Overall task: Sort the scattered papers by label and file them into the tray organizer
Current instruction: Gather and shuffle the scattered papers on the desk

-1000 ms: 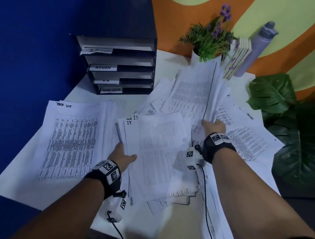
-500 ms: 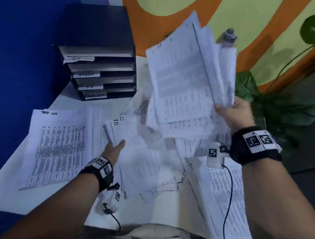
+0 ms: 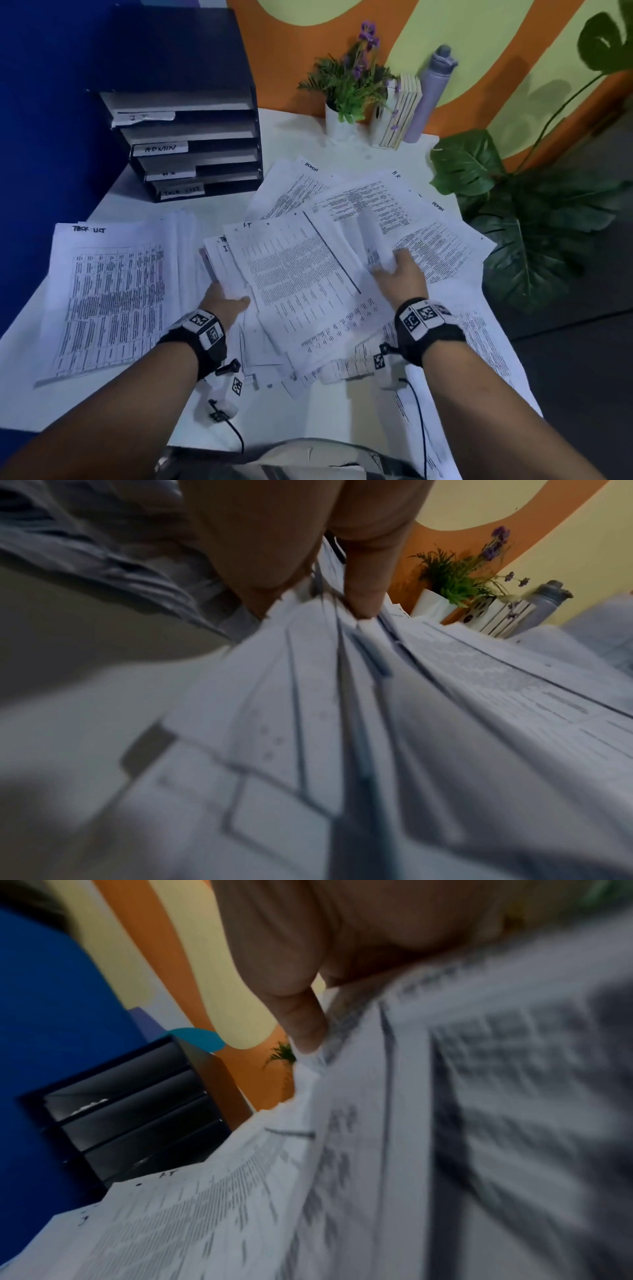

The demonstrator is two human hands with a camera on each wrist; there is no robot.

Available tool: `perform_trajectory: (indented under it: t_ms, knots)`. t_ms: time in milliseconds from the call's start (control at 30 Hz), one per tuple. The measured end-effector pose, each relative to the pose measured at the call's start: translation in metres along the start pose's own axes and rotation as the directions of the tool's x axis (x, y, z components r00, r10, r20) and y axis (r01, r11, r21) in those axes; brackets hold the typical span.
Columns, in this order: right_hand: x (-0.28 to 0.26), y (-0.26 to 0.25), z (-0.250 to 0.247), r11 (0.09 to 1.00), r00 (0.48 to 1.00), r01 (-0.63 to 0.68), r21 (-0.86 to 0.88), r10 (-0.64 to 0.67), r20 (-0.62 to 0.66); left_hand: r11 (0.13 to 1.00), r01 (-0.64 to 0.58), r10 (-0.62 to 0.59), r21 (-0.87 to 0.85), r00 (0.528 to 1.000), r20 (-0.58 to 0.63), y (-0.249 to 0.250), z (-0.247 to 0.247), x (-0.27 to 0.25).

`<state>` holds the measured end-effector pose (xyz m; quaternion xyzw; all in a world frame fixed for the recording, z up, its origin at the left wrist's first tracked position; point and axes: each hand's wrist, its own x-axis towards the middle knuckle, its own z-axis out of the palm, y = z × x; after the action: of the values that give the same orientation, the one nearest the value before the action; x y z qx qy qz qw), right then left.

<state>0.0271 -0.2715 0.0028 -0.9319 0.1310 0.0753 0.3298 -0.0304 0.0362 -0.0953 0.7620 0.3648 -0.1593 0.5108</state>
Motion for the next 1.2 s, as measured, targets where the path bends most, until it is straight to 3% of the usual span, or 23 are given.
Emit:
perform_trajectory:
  t_ms: [133, 233, 300, 367, 400, 433, 467, 533, 600, 700, 767, 867, 900, 1000, 1100, 1200]
  knots:
    - [0.003, -0.023, -0.031, 0.981, 0.968, 0.158, -0.112, -0.176, -0.177, 0.998, -0.059, 0.059, -0.029, 0.998, 0.002, 0.002, 0.000, -0.006]
    - [-0.004, -0.043, -0.052, 0.940, 0.879, 0.313, -0.134, -0.340, -0.335, 0.992, -0.120, 0.119, -0.030, 0.993, -0.020, 0.005, 0.001, -0.011]
    - [-0.011, -0.054, -0.062, 0.852, 0.724, 0.499, -0.156, -0.510, -0.464, 0.991, -0.135, 0.135, -0.004, 0.991, -0.023, 0.007, 0.001, -0.012]
    - [-0.018, -0.065, -0.070, 0.711, 0.507, 0.681, -0.175, -0.631, -0.587, 0.994, -0.113, 0.113, -0.002, 0.993, -0.016, 0.006, 0.002, -0.013]
    - [-0.021, -0.070, -0.072, 0.664, 0.449, 0.733, -0.152, -0.638, -0.625, 0.995, -0.100, 0.100, -0.028, 0.995, -0.014, 0.008, 0.001, -0.015]
    - [-0.021, -0.073, -0.072, 0.654, 0.459, 0.751, -0.090, -0.615, -0.641, 0.993, -0.112, 0.111, -0.047, 0.994, -0.022, 0.007, 0.002, -0.014]
    - [-0.019, -0.075, -0.071, 0.678, 0.522, 0.735, 0.001, -0.566, -0.638, 0.993, -0.102, 0.100, -0.064, 0.994, -0.030, 0.008, 0.002, -0.017]
    - [-0.012, -0.073, -0.059, 0.774, 0.714, 0.604, 0.192, -0.419, -0.561, 0.992, -0.089, 0.087, -0.093, 0.996, -0.031, 0.011, 0.003, -0.019]
    - [-0.005, -0.061, -0.035, 0.874, 0.858, 0.419, 0.244, -0.293, -0.423, 0.991, -0.080, 0.075, -0.112, 0.996, -0.045, 0.013, 0.003, -0.018]
    - [-0.002, -0.031, 0.006, 0.950, 0.975, 0.186, 0.251, -0.145, -0.170, 0.981, -0.111, 0.104, -0.157, 0.993, -0.053, 0.019, 0.005, -0.018]
    - [0.000, -0.010, 0.029, 0.979, 0.996, 0.083, 0.186, -0.076, -0.044, 0.977, -0.127, 0.122, -0.174, 0.992, -0.038, 0.021, 0.003, -0.021]
    - [0.004, 0.014, 0.053, 0.986, 0.999, 0.001, -0.167, 0.007, 0.046, 0.973, -0.123, 0.122, -0.196, 0.992, -0.016, 0.017, 0.002, -0.022]
    - [0.003, 0.017, 0.058, 0.982, 0.995, -0.011, -0.187, 0.029, 0.091, 0.971, -0.145, 0.144, -0.191, 0.989, -0.020, 0.015, 0.003, -0.022]
    - [-0.010, 0.013, 0.071, 0.991, 0.962, 0.079, -0.107, -0.047, 0.269, 0.970, -0.214, 0.214, -0.114, 0.977, -0.014, 0.010, 0.005, -0.026]
    - [-0.016, 0.008, 0.078, 0.983, 0.927, 0.175, -0.059, -0.145, 0.346, 0.954, -0.296, 0.297, 0.046, 0.955, -0.003, 0.017, -0.001, -0.037]
    - [-0.009, 0.008, 0.068, 0.992, 0.929, 0.072, 0.100, -0.104, 0.356, 0.928, -0.372, 0.371, -0.031, 0.928, -0.027, 0.043, -0.015, -0.063]
